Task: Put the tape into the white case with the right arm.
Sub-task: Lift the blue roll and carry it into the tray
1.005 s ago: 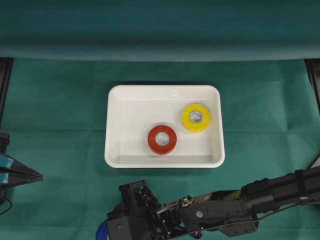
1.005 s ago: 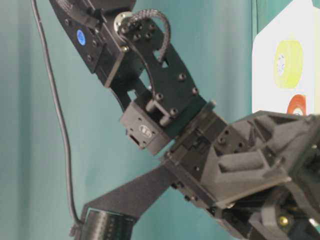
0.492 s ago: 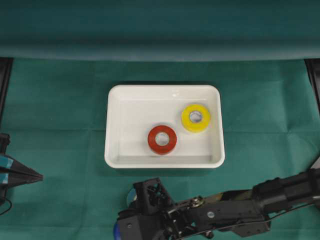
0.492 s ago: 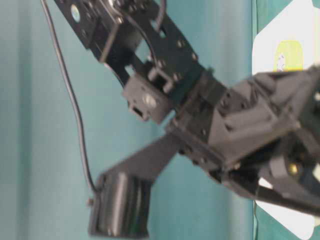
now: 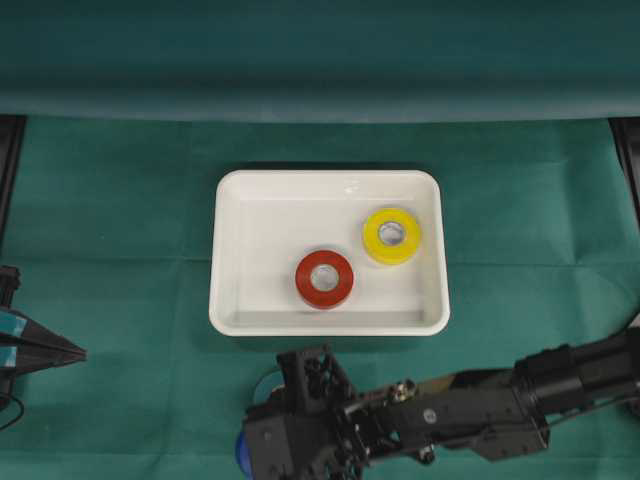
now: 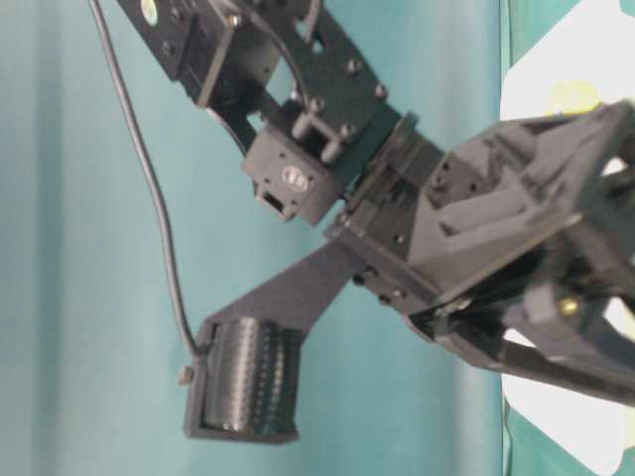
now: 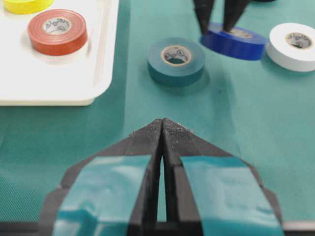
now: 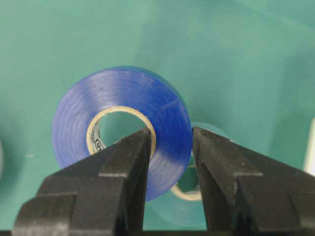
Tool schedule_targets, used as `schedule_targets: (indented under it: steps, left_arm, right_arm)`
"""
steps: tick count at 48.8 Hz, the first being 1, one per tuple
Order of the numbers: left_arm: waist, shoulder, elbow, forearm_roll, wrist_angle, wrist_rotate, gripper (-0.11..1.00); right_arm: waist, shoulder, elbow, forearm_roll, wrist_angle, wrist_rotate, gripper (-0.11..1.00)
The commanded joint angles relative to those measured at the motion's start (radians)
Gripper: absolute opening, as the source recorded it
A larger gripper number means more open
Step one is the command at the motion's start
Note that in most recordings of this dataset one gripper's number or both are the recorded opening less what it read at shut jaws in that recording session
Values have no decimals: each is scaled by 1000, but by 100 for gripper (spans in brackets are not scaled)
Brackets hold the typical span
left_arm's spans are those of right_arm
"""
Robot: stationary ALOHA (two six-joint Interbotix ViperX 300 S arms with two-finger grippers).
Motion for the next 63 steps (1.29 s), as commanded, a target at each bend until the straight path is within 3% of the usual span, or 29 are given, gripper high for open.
schedule_targets:
  steps: [1, 24, 50, 63]
  left_arm:
    - [3, 8, -12, -2, -11, 0, 0]
    - [3, 8, -12, -2, -11, 0, 0]
    - [3, 8, -12, -2, -12, 0, 0]
    - [3, 8, -12, -2, -12, 2, 0]
  right_arm:
    - [-34, -66, -26, -5, -5, -3, 1]
    - [-224, -80, -26, -58, -18, -6, 1]
    - [-437, -41, -26, -60, -176, -8, 1]
    - [-488, -21, -26, -60, -192, -12, 1]
